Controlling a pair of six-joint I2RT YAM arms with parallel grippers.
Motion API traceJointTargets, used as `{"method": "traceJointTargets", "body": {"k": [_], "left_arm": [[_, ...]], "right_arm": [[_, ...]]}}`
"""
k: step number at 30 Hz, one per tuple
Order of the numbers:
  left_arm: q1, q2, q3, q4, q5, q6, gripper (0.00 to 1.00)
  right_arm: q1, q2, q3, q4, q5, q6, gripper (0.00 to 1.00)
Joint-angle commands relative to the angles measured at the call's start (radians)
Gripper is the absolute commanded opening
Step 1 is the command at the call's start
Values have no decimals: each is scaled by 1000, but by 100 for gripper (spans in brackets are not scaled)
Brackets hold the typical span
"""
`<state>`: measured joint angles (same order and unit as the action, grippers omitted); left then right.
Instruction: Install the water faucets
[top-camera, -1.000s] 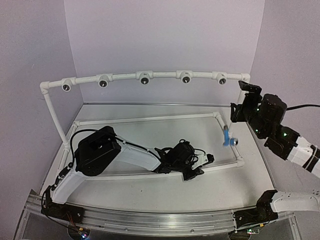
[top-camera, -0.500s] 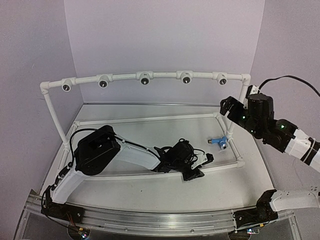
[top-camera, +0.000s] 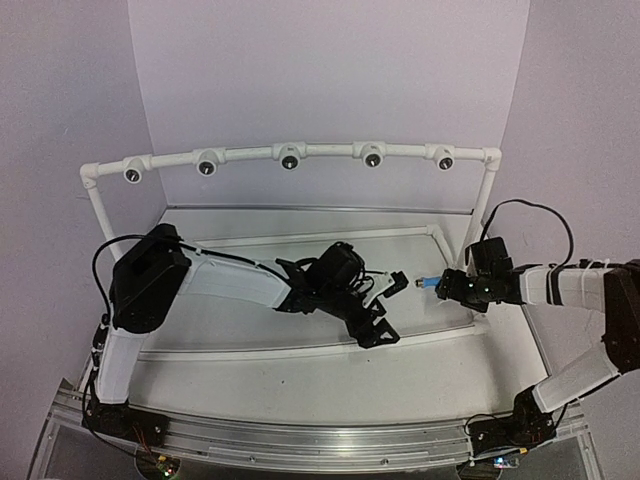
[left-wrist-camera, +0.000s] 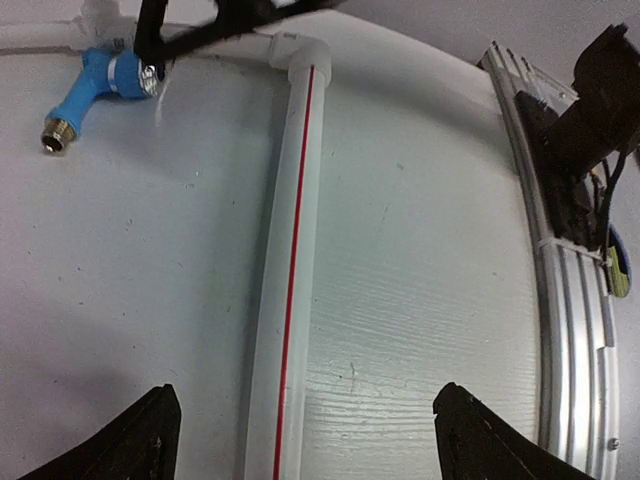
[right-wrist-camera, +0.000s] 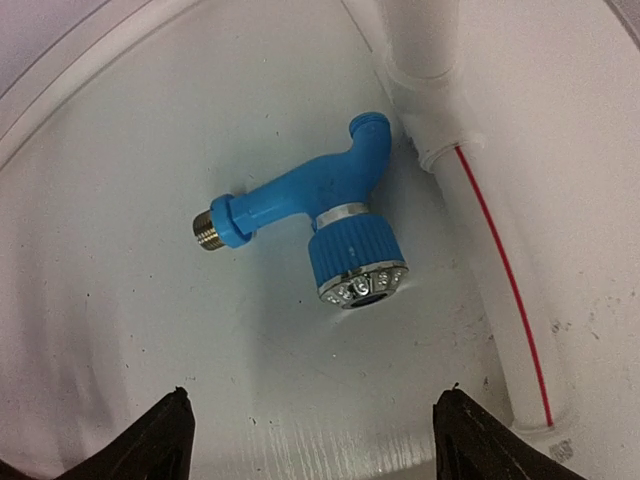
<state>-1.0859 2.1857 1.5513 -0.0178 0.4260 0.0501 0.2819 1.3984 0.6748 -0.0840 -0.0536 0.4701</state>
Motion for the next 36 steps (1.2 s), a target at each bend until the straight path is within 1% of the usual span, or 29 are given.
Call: {"method": "traceJointTargets", "body": {"k": [1, 5, 9, 11, 15, 16, 20, 24, 25, 28, 32, 34, 36], "left_arm": [[-5, -160, -37, 12, 65, -86, 92], [-6, -200, -73, 11, 69, -126, 93], [-6, -214, -82, 12, 57, -148, 94], [-7, -214, -80, 11, 48, -155, 95], [-6, -216, -77, 11, 43, -161, 94], [-6, -218, -78, 12, 38, -162, 94], [-6, -234, -86, 12, 7, -172, 92], [-3, -233, -86, 12, -54, -209, 89], [3, -236, -84, 12, -60, -226, 88], [31, -245, -85, 13, -50, -293, 87], [90, -248, -78, 13, 11, -431, 87], [121, -249, -87, 60, 61, -506, 88], [156, -243, -95, 105, 113, -592, 88]], "right_arm": [[-29, 105, 65, 161, -18, -62, 84], [-59, 205, 103, 185, 10, -87, 83], [-67, 240, 102, 236, 31, -96, 83], [-68, 283, 122, 242, 30, -109, 82], [-66, 338, 136, 279, 15, -119, 77], [-66, 349, 137, 290, 12, -121, 74], [-66, 371, 112, 345, -11, -121, 57], [-65, 361, 95, 380, -19, -140, 22], [-62, 343, 87, 380, -35, -146, 16], [-43, 251, 50, 377, -130, -180, 1], [10, 53, -25, 349, -239, -195, 0], [45, -47, -55, 340, -299, -180, 0], [114, -116, -63, 318, -328, -198, 0]]}}
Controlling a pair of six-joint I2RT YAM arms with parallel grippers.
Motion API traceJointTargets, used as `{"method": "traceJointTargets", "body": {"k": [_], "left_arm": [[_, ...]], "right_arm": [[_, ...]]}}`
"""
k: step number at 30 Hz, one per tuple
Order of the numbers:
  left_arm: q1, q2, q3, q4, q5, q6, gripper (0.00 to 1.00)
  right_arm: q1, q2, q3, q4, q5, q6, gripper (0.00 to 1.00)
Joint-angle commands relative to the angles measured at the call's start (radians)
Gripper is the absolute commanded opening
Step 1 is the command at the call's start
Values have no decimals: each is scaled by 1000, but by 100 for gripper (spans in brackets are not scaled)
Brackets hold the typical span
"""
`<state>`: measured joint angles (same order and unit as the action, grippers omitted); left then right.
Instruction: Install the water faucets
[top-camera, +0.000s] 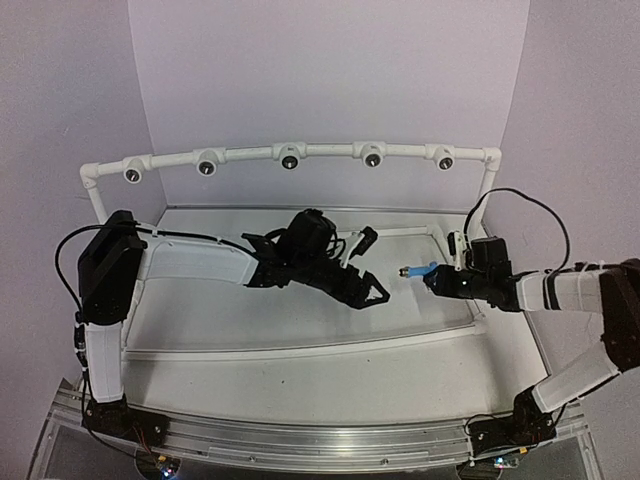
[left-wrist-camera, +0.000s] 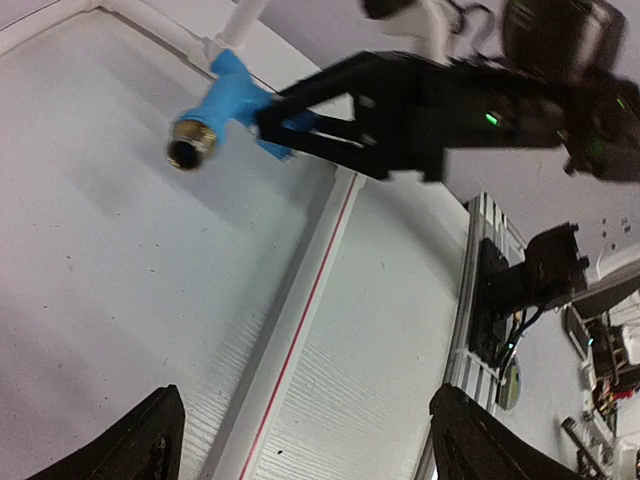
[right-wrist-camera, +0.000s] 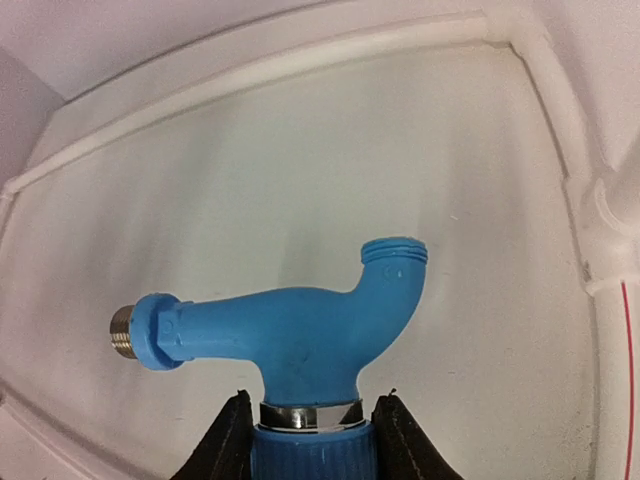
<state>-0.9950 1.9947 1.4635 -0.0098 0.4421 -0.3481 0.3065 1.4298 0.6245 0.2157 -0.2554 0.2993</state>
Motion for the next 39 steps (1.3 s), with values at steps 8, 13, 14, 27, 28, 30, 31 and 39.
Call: {"method": "traceJointTargets", "body": {"k": [8, 13, 14, 27, 28, 30, 31, 39], "left_arm": [[108, -38, -56, 297, 259, -401, 88], [108, -64, -121, 352, 253, -434, 73], [107, -64, -124, 354, 258, -437, 77], [96, -47, -83, 371, 259, -427, 35], [96, -48, -86, 372, 258, -427, 26], [96, -56, -97, 373, 249, -414, 6], [96, -67, -110, 373, 239, -389, 2], [87, -169, -199, 373, 307, -38, 0]], "right_arm": [[289, -234, 22, -35, -54, -15, 0], [308, -257, 10, 12, -18, 22, 0], [309, -258, 12, 12, -9, 28, 0], [356, -247, 61, -28, 15, -8, 0], [358, -249, 60, -29, 15, -8, 0], [362, -249, 66, -37, 8, -11, 0], [363, -247, 72, -51, 8, -9, 7], [360, -257, 211, -279, -19, 121, 98]]}}
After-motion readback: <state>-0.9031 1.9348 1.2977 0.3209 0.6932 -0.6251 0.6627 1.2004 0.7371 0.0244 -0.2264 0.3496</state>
